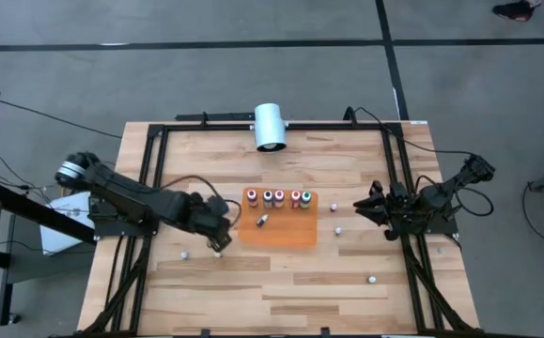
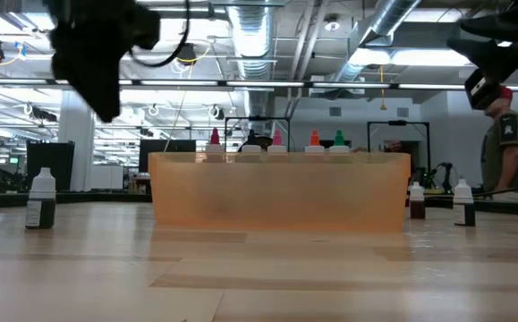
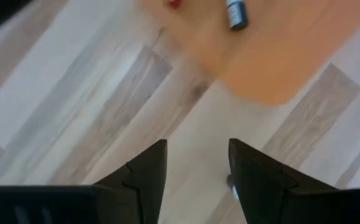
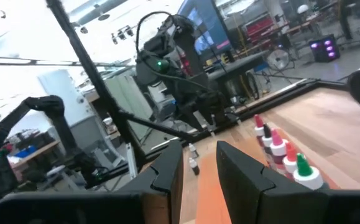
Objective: Pick & Place food coloring
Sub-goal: Put the small black food coloring into the orange bin
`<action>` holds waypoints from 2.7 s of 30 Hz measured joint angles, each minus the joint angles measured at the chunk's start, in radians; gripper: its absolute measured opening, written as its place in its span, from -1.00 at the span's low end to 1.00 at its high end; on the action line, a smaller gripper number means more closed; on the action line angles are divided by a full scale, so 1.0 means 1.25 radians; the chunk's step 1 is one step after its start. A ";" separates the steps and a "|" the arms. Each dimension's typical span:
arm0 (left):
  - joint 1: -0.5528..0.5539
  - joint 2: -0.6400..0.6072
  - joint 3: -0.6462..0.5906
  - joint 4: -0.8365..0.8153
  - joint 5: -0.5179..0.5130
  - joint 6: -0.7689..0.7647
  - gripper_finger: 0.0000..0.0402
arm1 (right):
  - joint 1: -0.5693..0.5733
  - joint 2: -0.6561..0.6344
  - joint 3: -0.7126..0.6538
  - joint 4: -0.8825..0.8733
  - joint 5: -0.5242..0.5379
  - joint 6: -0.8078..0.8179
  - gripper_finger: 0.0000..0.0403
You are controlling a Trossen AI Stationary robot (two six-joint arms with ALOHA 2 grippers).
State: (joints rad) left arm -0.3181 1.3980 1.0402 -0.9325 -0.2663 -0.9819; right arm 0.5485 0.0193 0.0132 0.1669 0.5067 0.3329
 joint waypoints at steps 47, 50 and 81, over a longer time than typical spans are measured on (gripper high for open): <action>0.210 -0.334 -0.285 0.066 0.120 0.123 -0.18 | -0.322 1.385 1.237 -0.813 -0.449 -0.448 -0.57; 0.209 -0.334 -0.285 0.066 0.120 0.137 -0.18 | -0.321 1.444 1.285 -0.857 -0.449 -0.489 -0.57; 0.209 -0.333 -0.285 0.062 0.119 0.182 -0.18 | -0.341 1.718 1.425 -0.889 -0.279 -0.709 -0.57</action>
State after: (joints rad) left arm -0.0563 0.9813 0.6834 -0.8551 -0.1173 -0.7546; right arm 0.1218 2.1670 1.7947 -0.9446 0.1574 -0.5531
